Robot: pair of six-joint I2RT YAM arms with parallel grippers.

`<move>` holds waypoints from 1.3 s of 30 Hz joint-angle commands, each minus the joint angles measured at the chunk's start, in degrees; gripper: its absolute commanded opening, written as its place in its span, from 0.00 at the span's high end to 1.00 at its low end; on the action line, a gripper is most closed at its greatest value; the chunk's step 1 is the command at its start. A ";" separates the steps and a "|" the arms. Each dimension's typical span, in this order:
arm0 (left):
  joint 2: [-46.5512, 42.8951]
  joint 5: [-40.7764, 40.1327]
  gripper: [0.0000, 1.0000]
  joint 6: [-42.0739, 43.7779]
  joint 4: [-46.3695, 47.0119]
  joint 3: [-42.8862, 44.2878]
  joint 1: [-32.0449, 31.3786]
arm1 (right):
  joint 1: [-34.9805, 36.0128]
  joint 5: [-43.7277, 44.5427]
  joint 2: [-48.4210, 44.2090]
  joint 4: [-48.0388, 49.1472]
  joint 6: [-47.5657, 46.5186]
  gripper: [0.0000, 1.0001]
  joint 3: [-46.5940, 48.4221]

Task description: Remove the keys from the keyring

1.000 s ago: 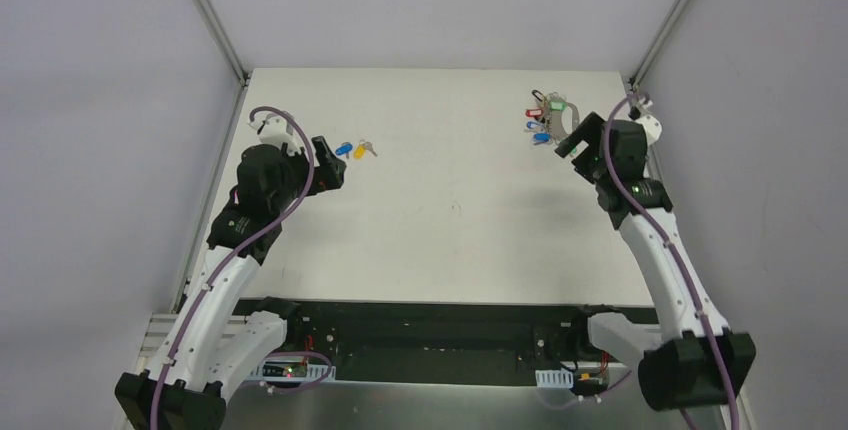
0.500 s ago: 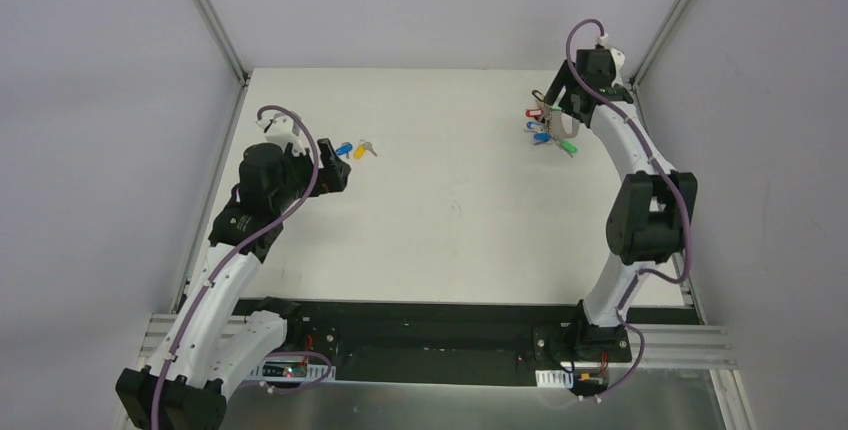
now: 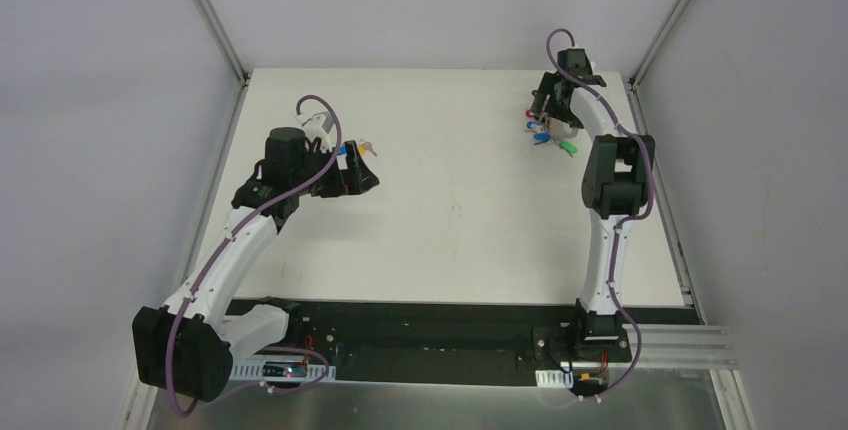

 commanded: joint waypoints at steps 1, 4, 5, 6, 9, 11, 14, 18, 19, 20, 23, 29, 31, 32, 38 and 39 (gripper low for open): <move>-0.72 3.88 0.01 -1.42 2.02 2.21 0.05 | -0.80 -0.44 5.76 -7.27 -1.22 0.06 11.22; -0.80 3.75 0.01 -1.51 2.06 2.17 0.00 | -0.87 1.08 10.91 -11.80 -1.90 0.12 18.06; -0.89 3.59 0.01 -1.55 2.06 2.11 0.04 | -0.94 1.45 12.03 -12.70 -2.28 0.15 19.04; -1.02 3.35 0.01 -1.55 2.00 2.11 0.05 | -1.02 1.47 12.65 -13.09 -2.38 0.19 19.30; -1.37 3.10 0.01 -1.55 2.04 1.95 0.05 | -1.69 -0.02 13.33 -13.42 -2.51 0.22 18.35; -1.59 3.07 0.01 -1.55 2.11 1.93 0.05 | -2.52 -2.54 14.26 -15.86 -2.06 0.31 19.51; -1.82 3.21 0.01 -1.49 2.04 1.91 0.05 | -2.94 -7.49 15.11 -20.63 -0.84 0.65 21.16; -2.09 3.37 0.01 -1.41 2.04 1.97 0.05 | -2.87 -11.91 5.25 -15.30 1.32 1.00 7.83; -2.17 3.42 0.01 -1.34 2.04 1.89 0.05 | -2.58 -12.05 1.74 -12.23 1.82 1.00 2.42; -2.30 3.17 0.01 -1.48 2.03 1.83 0.03 | -2.37 -11.95 -2.05 -9.40 2.05 1.00 -2.09; -2.82 2.80 0.01 -1.42 2.13 1.57 0.01 | -1.61 -12.08 -10.86 -6.15 2.32 1.00 -11.02; -2.84 3.80 0.01 -1.46 2.33 1.74 0.05 | 1.27 -13.63 -24.99 -6.29 2.12 1.00 -21.52; -2.76 4.91 0.01 -1.54 2.60 1.73 0.02 | 2.35 -15.36 -30.16 -6.00 2.64 1.00 -24.56; -2.59 5.48 0.01 -1.70 2.77 1.77 -0.04 | 3.03 -16.22 -32.19 -5.60 2.95 1.00 -26.20; -3.78 3.86 0.01 -4.05 5.44 0.50 0.00 | 7.29 -22.32 -44.16 -3.99 4.57 1.00 -32.14; -4.61 3.68 0.01 -4.39 6.41 0.07 0.01 | 7.82 -24.81 -46.14 -3.30 4.87 1.00 -33.02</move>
